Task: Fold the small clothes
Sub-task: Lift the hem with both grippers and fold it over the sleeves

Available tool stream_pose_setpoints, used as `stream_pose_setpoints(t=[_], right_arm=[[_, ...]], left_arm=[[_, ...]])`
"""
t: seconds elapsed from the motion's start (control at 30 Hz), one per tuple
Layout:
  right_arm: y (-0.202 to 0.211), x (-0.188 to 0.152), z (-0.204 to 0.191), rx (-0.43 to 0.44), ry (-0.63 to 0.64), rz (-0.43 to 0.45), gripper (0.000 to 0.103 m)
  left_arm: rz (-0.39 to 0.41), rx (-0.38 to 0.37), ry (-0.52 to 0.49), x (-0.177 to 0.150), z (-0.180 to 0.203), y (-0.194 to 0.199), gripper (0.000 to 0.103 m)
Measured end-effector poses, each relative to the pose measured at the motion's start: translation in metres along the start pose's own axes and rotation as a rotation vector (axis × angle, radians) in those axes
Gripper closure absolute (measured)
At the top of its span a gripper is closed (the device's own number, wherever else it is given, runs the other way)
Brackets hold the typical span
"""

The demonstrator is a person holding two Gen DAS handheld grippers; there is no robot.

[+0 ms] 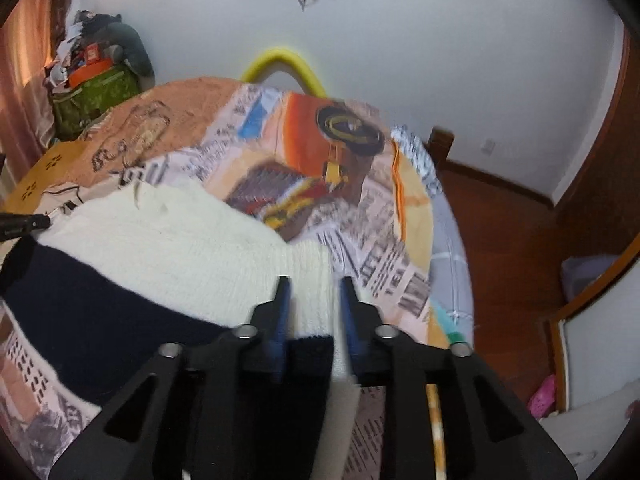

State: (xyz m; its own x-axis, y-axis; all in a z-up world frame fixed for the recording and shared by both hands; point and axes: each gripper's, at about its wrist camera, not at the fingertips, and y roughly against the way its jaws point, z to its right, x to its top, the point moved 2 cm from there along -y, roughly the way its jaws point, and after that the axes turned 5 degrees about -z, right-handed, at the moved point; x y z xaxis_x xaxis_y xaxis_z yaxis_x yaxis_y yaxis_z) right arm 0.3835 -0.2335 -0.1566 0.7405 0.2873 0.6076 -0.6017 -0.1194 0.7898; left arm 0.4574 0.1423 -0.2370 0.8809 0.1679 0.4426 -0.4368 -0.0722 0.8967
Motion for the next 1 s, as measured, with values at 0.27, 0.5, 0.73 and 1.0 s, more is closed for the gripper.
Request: stream_pose_setpoints(t=[0.27, 0.5, 0.73, 1.0], right_arm=[[0.029, 0.016, -0.055, 0.185, 0.039, 0.101, 0.050], [-0.003, -0.005, -0.102, 0.259, 0.047, 0.043, 0.035], [-0.023, -0.033, -0.099, 0.224, 0.100, -0.046, 0.035], [0.001, -0.059, -0.048, 0.170, 0.008, -0.053, 0.035]], left_arm=[[0.091, -0.131, -0.036, 0.003, 0.038, 0.052, 0.027], [0.074, -0.147, -0.132, -0.013, 0.088, 0.029, 0.019], [0.031, -0.109, -0.189, -0.036, 0.084, 0.000, 0.002], [0.014, -0.005, -0.182, -0.062, 0.033, 0.014, 0.002]])
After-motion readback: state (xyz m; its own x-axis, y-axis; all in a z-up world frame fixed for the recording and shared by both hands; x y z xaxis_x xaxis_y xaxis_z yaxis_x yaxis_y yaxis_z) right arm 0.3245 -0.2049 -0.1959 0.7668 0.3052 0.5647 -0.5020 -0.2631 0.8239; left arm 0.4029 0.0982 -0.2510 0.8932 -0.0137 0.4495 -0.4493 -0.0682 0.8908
